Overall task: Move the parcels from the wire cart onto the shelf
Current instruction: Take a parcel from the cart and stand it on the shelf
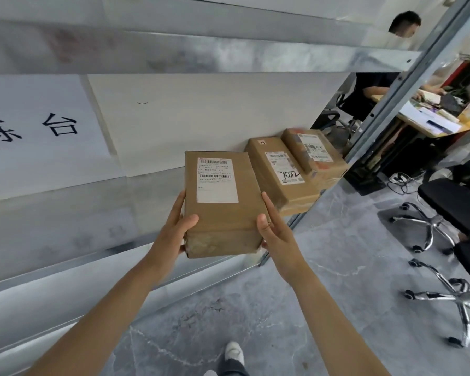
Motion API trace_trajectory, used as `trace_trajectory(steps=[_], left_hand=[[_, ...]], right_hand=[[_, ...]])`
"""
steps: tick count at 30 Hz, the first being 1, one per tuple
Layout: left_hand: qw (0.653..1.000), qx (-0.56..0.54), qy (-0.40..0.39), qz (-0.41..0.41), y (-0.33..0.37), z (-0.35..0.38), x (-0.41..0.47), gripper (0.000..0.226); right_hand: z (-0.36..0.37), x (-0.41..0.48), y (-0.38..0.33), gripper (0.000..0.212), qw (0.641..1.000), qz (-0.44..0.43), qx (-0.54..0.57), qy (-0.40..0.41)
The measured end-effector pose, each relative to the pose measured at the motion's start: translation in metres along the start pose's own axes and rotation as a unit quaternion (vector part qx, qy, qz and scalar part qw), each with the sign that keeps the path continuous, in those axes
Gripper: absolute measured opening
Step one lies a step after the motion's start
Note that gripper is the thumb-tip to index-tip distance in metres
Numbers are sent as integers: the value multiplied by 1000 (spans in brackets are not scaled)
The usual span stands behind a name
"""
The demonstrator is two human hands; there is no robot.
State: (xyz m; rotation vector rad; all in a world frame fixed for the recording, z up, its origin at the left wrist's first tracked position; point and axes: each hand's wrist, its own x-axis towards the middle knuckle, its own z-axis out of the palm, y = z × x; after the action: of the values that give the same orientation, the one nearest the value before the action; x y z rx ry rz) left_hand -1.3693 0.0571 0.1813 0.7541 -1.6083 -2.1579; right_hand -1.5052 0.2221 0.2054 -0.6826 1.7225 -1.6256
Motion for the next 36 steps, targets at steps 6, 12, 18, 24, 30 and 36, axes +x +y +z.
trace_trajectory(steps=[6,12,18,24,30,36], left_hand=[[999,-7,33,21,-8,40,31,61],[996,-22,80,16,-26,67,55,57],[993,93,77,6,-31,78,59,74],[973,211,92,34,-26,81,66,67],[957,262,120,43,-25,83,76,49],[952,277,124,48,-29,74,88,58]], right_hand=[[-50,39,0,59,998,-17,-47,-31],[-71,61,18,61,987,-41,-155,-28],[-85,79,37,46,951,-79,-299,24],[-89,93,27,56,890,-89,-447,6],[-87,109,16,75,806,-122,-579,7],[-82,125,12,76,805,-117,-582,6]])
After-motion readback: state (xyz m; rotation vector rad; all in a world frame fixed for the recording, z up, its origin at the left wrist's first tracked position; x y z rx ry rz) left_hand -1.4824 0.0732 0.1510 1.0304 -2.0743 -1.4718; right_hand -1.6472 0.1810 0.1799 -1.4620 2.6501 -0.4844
